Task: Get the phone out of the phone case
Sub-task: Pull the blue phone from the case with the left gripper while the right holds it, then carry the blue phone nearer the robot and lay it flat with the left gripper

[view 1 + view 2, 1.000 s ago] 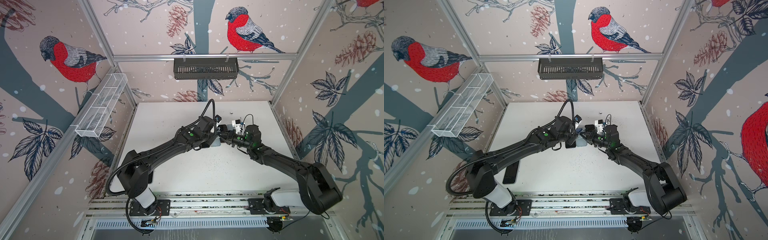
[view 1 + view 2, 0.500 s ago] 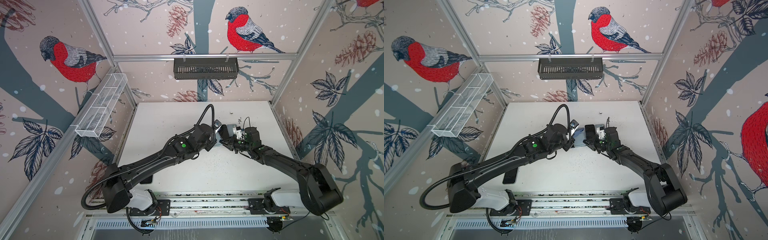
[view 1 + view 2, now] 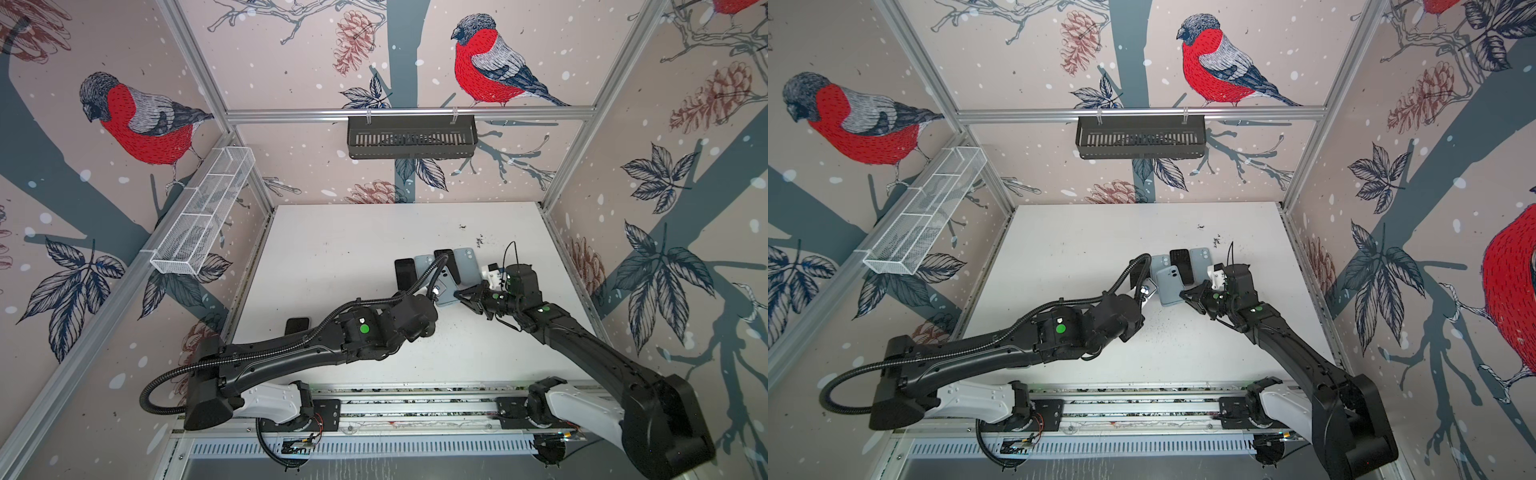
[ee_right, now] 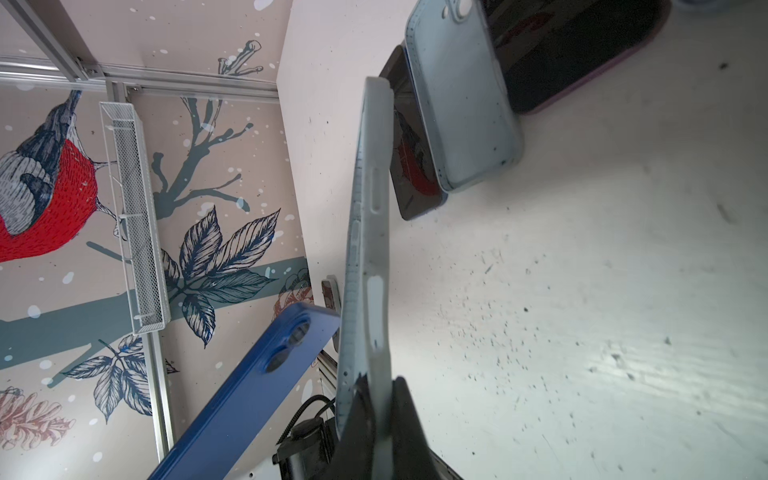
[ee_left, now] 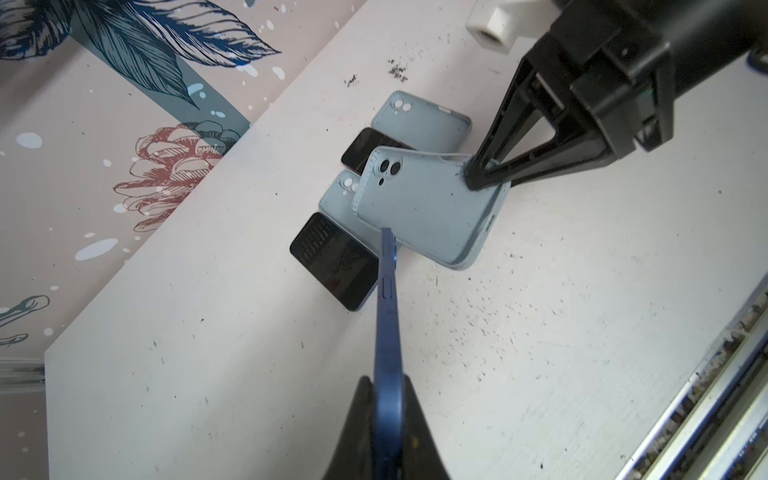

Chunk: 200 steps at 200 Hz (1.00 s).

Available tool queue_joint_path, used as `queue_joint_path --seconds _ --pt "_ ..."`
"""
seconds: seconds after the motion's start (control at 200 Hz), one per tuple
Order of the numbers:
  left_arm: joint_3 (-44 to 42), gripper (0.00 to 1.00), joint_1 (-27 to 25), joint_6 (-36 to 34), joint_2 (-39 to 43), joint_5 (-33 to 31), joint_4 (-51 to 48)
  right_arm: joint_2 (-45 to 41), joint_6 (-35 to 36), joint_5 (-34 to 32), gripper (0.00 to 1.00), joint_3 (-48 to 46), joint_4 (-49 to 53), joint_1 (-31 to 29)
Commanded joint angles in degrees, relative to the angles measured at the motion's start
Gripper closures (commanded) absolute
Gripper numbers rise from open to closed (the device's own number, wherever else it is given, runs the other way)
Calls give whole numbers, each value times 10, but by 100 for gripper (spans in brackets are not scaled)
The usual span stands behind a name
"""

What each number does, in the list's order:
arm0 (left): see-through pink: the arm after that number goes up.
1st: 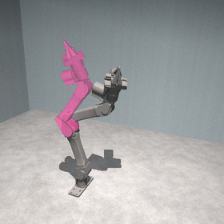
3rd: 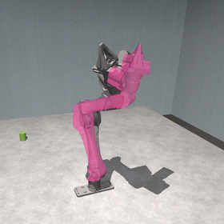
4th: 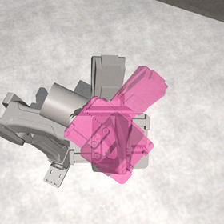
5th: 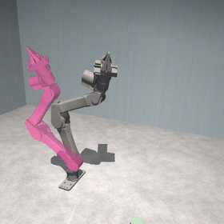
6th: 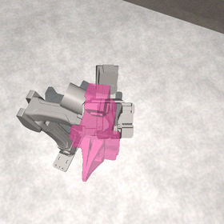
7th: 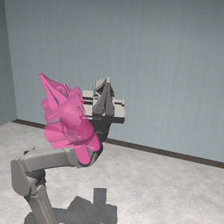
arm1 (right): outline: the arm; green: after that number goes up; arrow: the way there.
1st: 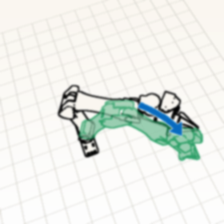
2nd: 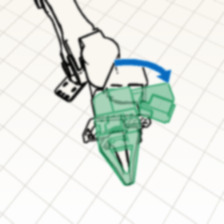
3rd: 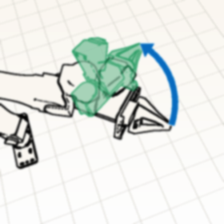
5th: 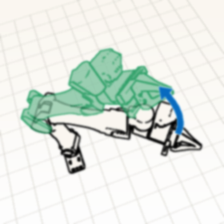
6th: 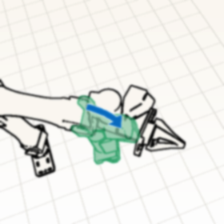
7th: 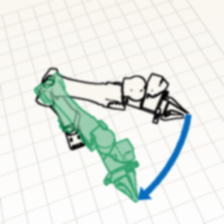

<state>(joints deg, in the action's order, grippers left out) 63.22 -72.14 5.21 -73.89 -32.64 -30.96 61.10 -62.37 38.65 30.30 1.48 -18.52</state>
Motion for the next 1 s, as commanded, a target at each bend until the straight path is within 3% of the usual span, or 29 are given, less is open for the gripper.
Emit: queue_joint_path --seconds 0.0,0.425,0.64,0.996 --pt "-12 94 -24 63 -13 -52 -58 -28 12 15 100 -25 51 2" --pt "-30 95 -93 126 -137 -98 -82 -94 -21 71 100 -111 75 2" --pt "-49 91 -106 101 -178 -129 -46 -149 -89 70 100 -185 32 2" --pt "-92 90 -123 29 -198 -121 74 -131 -106 52 100 -199 -11 8"
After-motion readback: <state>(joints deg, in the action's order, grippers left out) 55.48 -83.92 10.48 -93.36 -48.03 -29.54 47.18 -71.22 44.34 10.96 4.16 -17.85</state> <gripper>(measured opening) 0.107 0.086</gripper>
